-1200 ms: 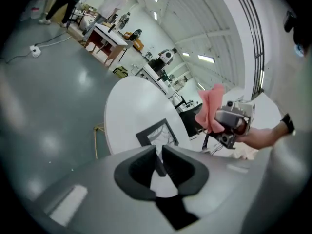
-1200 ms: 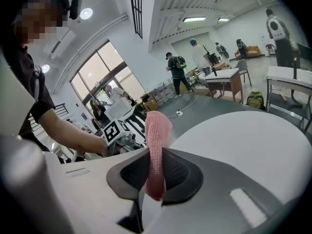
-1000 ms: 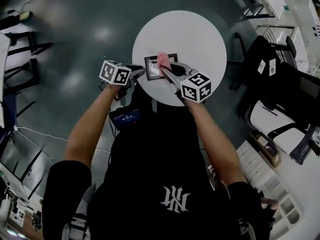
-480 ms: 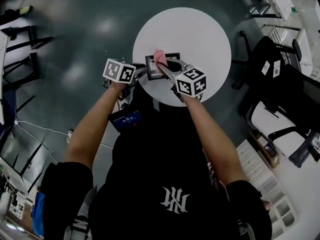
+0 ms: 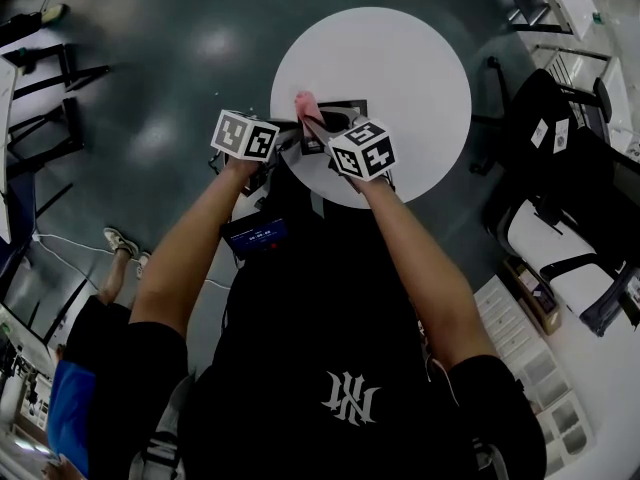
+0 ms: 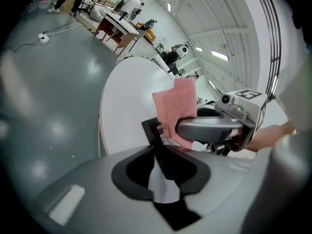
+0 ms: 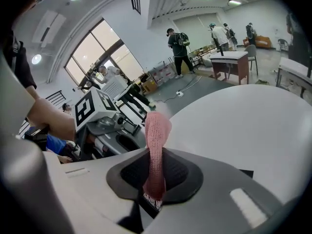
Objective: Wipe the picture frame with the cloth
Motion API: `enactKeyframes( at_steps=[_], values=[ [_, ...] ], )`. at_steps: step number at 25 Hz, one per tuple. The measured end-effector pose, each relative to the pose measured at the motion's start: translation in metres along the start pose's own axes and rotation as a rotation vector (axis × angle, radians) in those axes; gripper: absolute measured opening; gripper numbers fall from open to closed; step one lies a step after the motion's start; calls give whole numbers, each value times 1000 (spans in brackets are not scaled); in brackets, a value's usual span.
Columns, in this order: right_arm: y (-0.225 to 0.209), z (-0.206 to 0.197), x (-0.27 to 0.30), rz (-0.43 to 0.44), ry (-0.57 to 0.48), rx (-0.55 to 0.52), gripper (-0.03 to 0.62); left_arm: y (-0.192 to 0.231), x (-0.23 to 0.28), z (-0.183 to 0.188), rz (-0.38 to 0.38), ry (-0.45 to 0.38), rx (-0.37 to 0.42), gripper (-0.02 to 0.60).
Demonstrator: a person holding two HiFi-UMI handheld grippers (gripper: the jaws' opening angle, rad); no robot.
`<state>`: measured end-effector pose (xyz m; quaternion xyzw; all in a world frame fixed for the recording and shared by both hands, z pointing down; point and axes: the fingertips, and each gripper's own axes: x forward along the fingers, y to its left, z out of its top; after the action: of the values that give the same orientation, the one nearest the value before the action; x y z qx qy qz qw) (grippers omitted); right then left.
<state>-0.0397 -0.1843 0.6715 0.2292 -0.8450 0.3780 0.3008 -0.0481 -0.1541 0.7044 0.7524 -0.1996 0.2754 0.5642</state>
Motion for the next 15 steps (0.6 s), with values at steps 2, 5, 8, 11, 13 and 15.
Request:
enactKeyframes(
  at_steps=[2,5,8,11,13,15],
  values=[
    [3,0,7,-5,19,-24,41,1,1,0,-2,2,-3,64],
    [4,-1,15,-20,41,-42,41,1,1,1,-3,5,-8,63],
    [2,-3,19,-44,55,-38,40,1,2,0,-4,7,-7,63],
    [-2,-4,24,-71,75,-36,38,2,2,0,2,9,-5,64],
    [-5,-5,26,-86,85,-33,38,3,1,0,8,6,-4,64],
    [-6,-5,27,-94,90,-37,37,3,1,0,15,2,-6,64]
  ],
)
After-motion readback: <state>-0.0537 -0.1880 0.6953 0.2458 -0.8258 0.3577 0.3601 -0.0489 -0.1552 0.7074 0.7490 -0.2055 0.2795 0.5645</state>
